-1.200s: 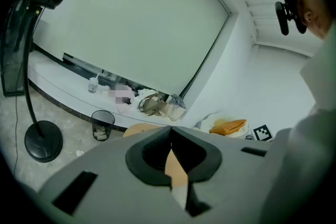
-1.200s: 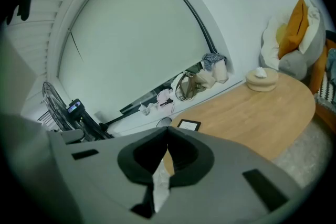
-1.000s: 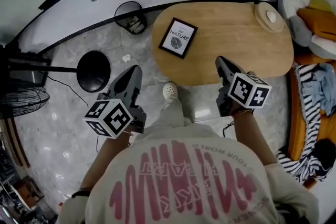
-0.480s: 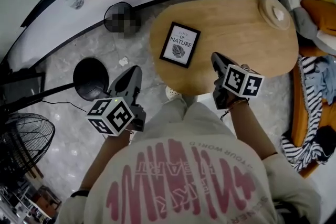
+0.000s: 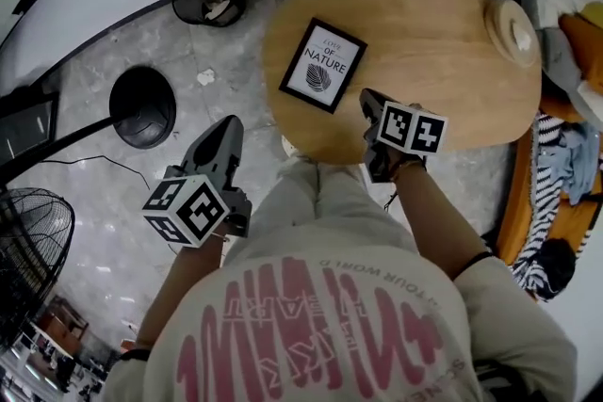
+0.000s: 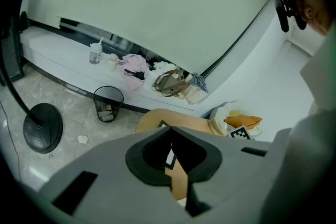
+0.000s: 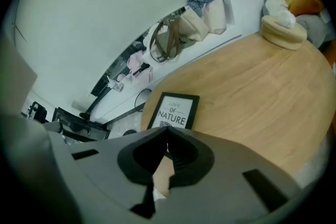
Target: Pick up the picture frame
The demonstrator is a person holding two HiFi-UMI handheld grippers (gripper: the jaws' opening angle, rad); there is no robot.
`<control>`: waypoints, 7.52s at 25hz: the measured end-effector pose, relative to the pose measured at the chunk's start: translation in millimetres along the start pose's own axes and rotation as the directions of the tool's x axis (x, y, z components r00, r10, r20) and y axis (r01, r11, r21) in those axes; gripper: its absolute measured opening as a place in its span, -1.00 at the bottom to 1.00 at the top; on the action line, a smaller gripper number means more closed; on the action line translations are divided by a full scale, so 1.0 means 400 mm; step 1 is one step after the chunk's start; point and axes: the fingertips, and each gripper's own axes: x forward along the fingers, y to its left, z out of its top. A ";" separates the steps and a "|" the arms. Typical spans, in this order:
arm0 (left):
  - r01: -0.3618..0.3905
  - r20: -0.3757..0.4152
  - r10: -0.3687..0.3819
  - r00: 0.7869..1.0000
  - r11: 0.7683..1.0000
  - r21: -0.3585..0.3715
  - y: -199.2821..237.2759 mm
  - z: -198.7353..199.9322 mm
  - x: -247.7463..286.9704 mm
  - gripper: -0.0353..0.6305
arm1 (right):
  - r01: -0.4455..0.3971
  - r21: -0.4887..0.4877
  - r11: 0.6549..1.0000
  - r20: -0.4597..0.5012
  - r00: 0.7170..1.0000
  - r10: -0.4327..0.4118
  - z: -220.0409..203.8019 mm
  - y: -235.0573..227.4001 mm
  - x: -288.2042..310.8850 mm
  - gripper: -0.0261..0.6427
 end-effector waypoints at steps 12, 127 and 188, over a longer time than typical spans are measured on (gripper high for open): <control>-0.107 0.015 0.111 0.994 0.984 -0.145 0.038 -0.087 -0.021 -0.88 | 0.017 0.144 0.990 -0.155 0.988 0.006 -0.022 -0.098 0.217 -0.90; -0.092 0.636 0.024 0.771 0.993 0.074 -0.372 0.261 -0.352 -0.88 | -0.503 0.113 0.857 0.137 0.862 0.488 0.389 0.349 -0.391 -0.70; 0.154 0.538 -0.335 0.773 0.923 0.353 -0.452 0.063 -0.747 -0.88 | -0.735 -0.007 0.678 0.528 0.574 0.626 -0.047 0.582 -0.930 -0.69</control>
